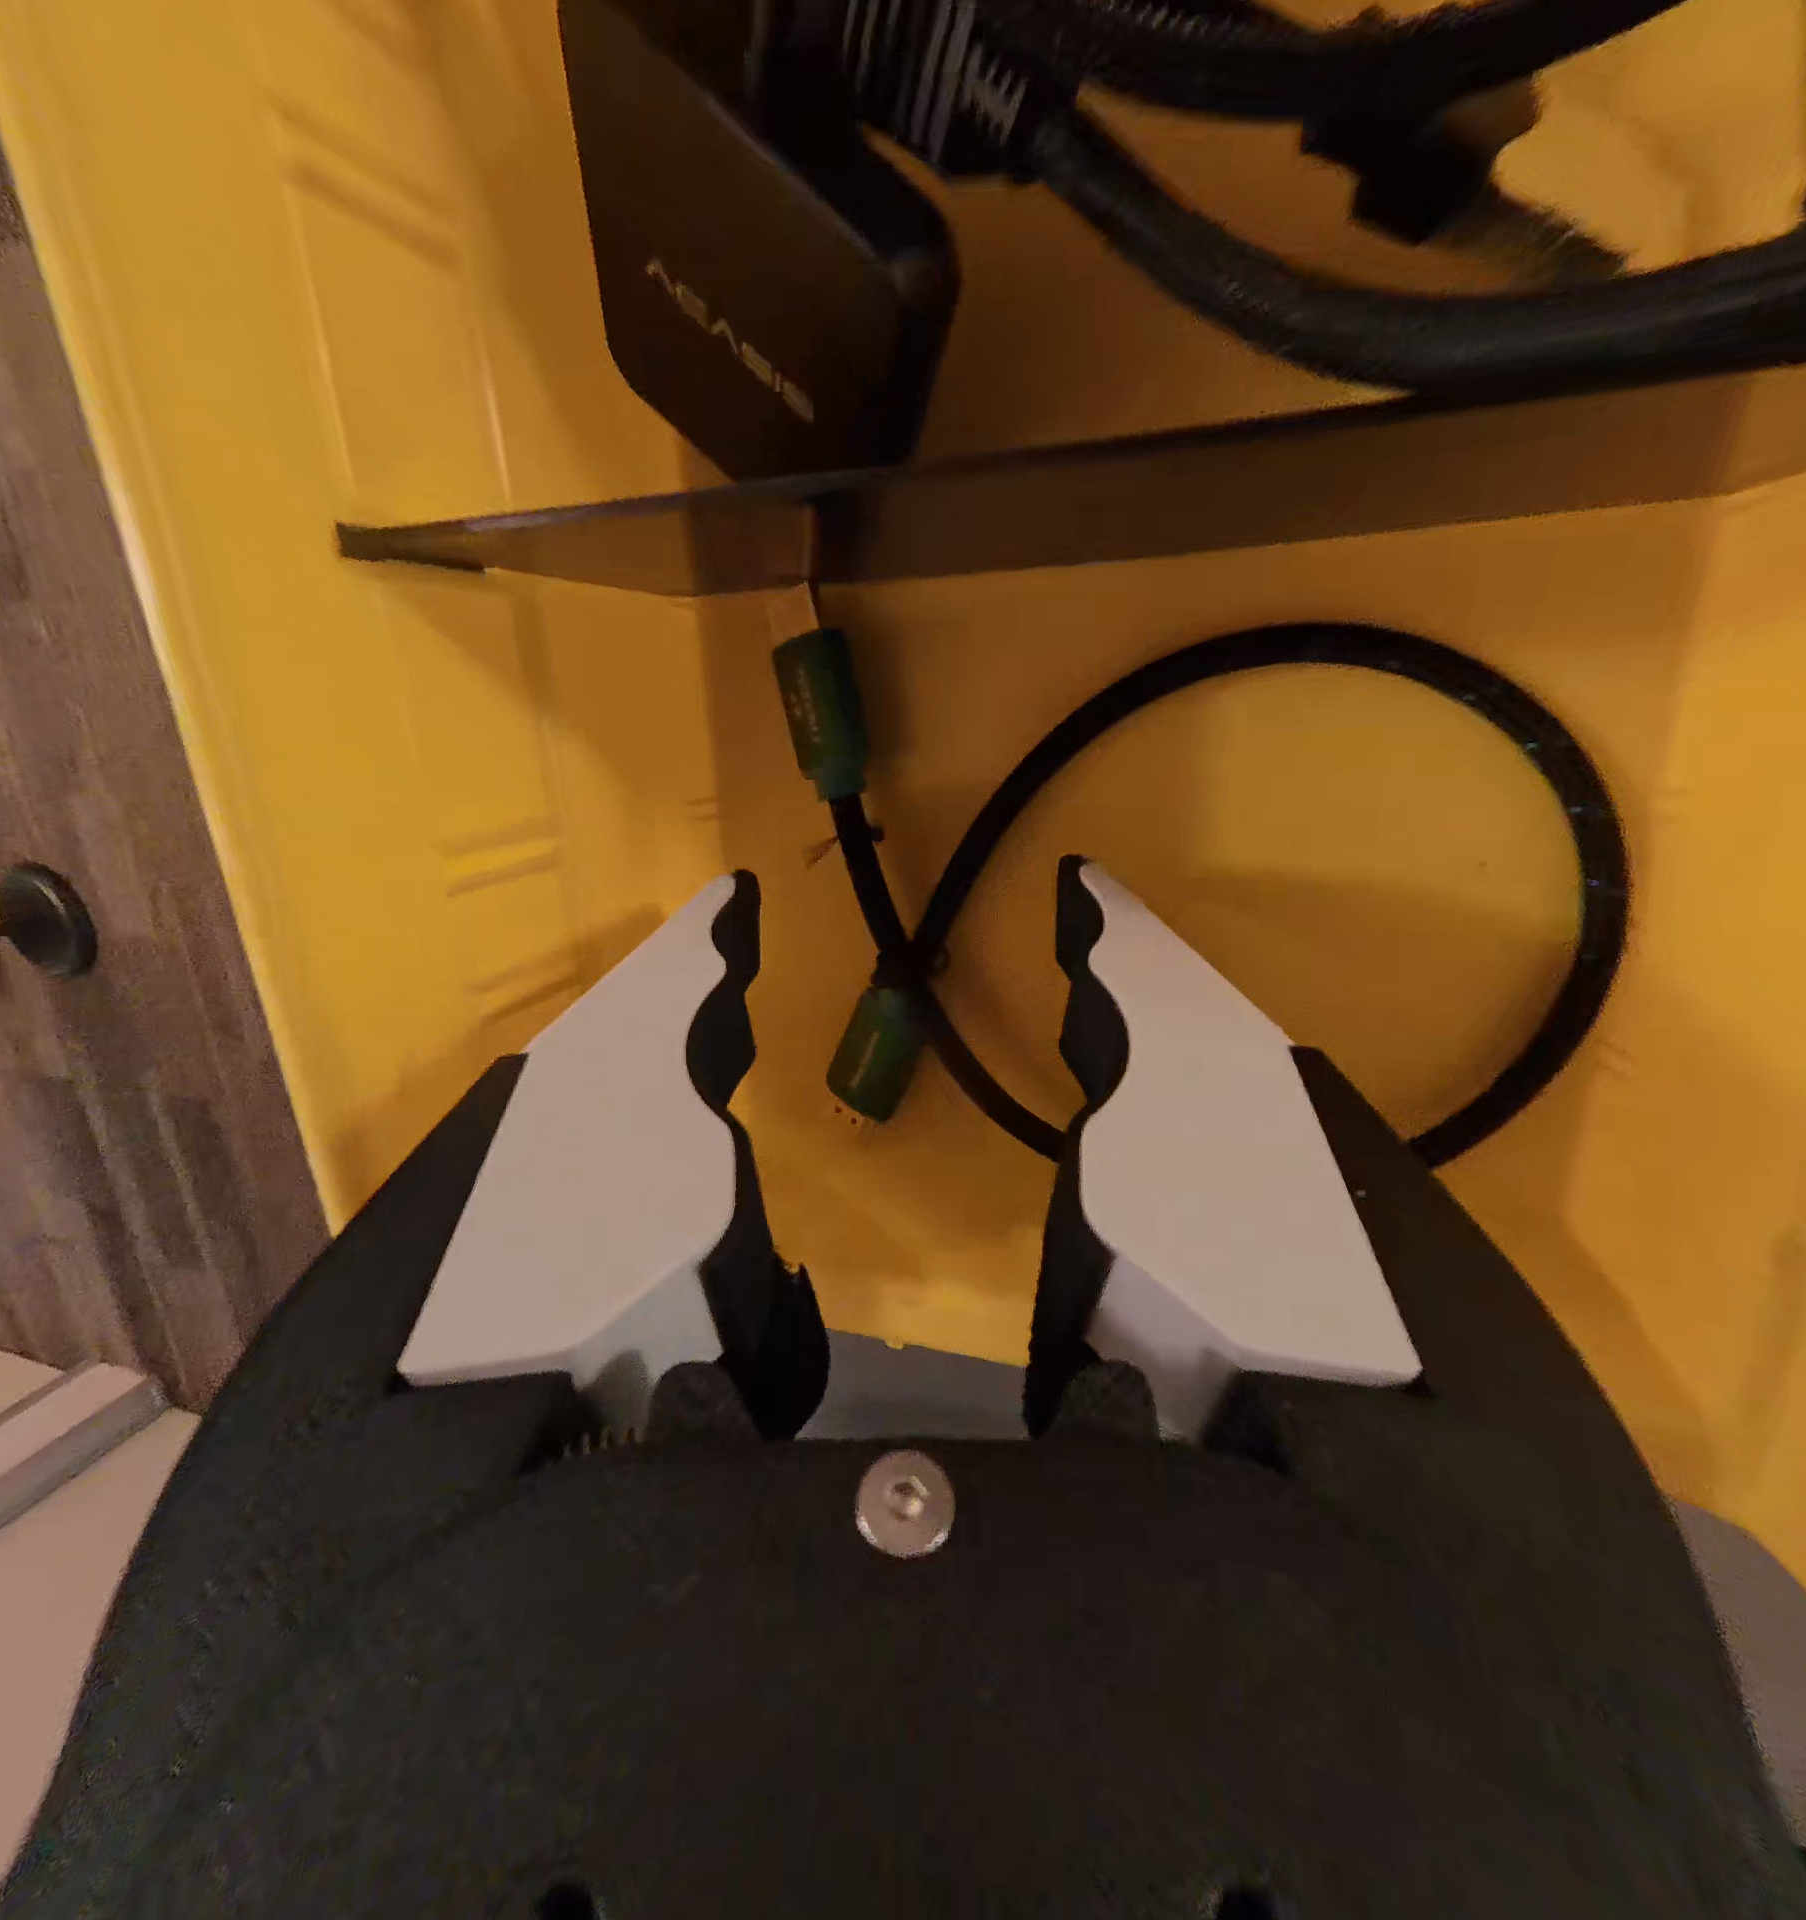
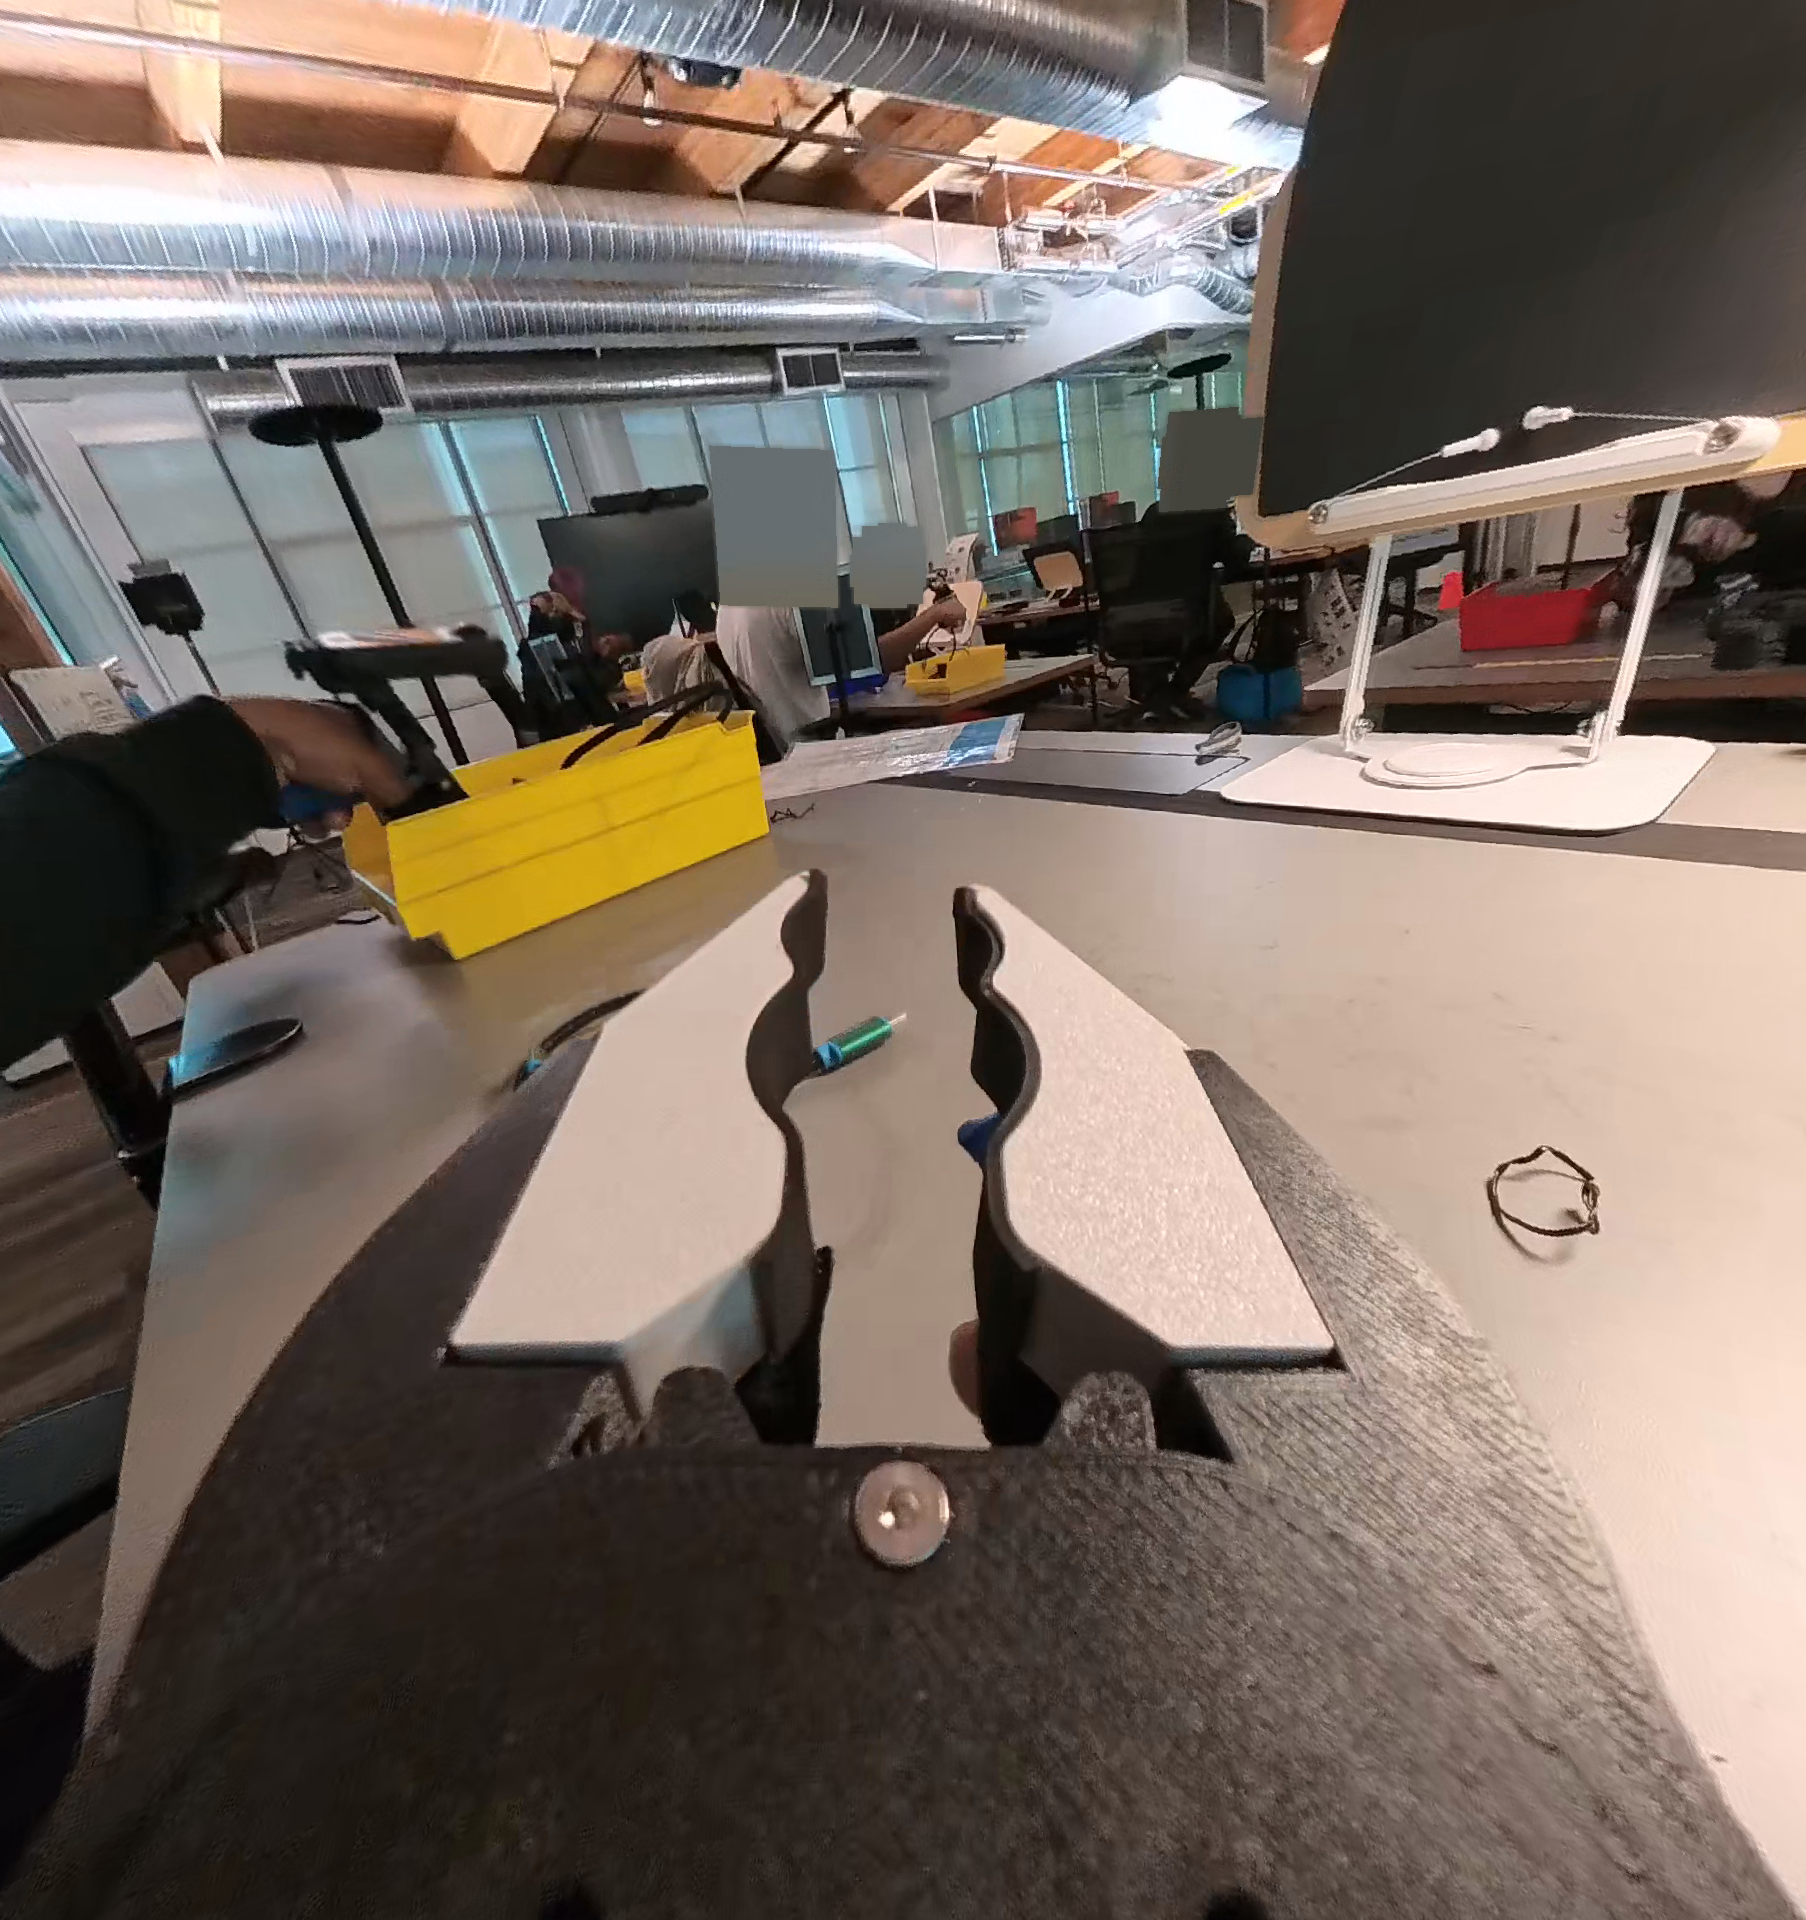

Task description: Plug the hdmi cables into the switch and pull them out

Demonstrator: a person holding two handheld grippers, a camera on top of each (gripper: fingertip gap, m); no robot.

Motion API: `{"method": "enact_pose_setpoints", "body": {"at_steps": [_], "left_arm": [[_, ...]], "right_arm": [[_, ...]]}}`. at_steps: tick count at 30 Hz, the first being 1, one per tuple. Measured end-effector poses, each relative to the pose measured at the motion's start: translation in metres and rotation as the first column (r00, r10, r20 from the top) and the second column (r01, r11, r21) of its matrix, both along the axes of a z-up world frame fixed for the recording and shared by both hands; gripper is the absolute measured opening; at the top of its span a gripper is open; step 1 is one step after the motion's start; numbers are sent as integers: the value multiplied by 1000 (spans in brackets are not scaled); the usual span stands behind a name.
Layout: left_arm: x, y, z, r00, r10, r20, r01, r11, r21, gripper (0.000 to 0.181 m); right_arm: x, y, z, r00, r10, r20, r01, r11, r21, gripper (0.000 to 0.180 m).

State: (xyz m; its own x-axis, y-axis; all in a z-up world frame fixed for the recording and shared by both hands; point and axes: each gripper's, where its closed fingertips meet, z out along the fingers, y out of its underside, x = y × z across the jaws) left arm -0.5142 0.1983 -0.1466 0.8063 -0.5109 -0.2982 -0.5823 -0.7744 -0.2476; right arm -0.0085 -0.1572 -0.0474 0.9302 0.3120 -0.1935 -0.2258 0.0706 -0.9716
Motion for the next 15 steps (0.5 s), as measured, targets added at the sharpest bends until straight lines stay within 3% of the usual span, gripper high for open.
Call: {"method": "enact_pose_setpoints", "body": {"at_steps": [1, 8, 12, 15], "left_arm": [[-3, 0, -4, 1000, 12, -4, -12, 1000, -8, 59], [0, 3, -24, 978, 64, 199, -60, 998, -25, 57], [4, 4, -26, 964, 54, 260, -56, 998, 0, 27], [3, 4, -25, 965, 35, 261, -48, 998, 42, 22]], "right_arm": [[-1, 0, 0, 1000, 3, 3, -3, 1000, -2, 25], [-10, -1, 0, 998, 26, 49, -27, 1000, 3, 28], [-8, 0, 0, 999, 24, 41, -24, 1000, 2, 28], [-11, 0, 0, 998, 30, 56, -30, 1000, 5, 28]]}}
